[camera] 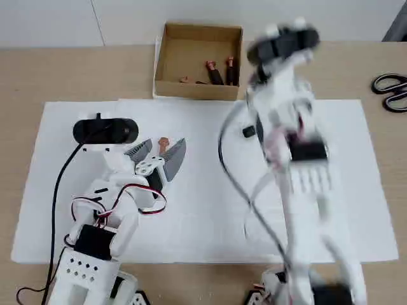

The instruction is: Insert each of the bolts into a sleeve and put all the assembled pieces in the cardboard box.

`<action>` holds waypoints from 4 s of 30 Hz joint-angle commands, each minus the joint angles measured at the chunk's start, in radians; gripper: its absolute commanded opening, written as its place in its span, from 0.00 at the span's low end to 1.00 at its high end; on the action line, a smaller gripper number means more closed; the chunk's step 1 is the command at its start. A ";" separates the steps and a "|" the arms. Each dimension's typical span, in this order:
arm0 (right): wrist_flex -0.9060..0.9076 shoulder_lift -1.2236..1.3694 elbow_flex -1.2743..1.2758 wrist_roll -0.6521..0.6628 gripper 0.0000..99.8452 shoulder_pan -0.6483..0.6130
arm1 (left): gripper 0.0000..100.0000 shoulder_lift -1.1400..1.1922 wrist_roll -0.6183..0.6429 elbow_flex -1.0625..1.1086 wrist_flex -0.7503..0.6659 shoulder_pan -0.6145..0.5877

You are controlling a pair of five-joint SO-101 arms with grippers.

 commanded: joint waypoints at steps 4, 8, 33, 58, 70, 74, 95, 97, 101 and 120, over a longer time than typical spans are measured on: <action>-0.027 0.556 -0.647 -0.097 0.00 -0.047 | 0.24 -0.021 -0.005 -0.005 -0.023 -0.092; -0.038 0.756 -0.870 -0.132 0.00 -0.099 | 0.24 -0.021 -0.005 -0.005 -0.023 -0.167; -0.369 1.273 -1.065 -0.126 0.10 -0.139 | 0.24 -0.021 -0.005 -0.004 -0.020 -0.172; 0.036 0.944 -1.065 -0.126 0.21 -0.007 | 0.24 -0.021 -0.005 -0.051 0.026 -0.170; 0.727 0.418 -1.065 -0.130 0.21 0.124 | 0.24 -0.021 -0.005 -0.476 0.562 -0.310; 0.934 0.278 -1.065 -0.130 0.21 0.148 | 0.24 -0.021 -0.006 -0.492 0.586 -0.457; 1.075 -0.387 -0.457 -0.124 0.21 0.162 | 0.24 -0.023 -0.364 -0.773 0.878 -0.565; 1.043 -0.433 -0.318 -0.124 0.21 0.162 | 0.24 -0.021 -0.364 -0.796 0.914 -0.563; 0.947 -0.516 -0.072 -0.124 0.21 0.163 | 0.24 -0.020 -0.364 -0.794 0.948 -0.566; 0.828 -0.593 0.261 0.029 0.21 0.364 | 0.24 -0.021 -0.362 -0.794 0.971 -0.566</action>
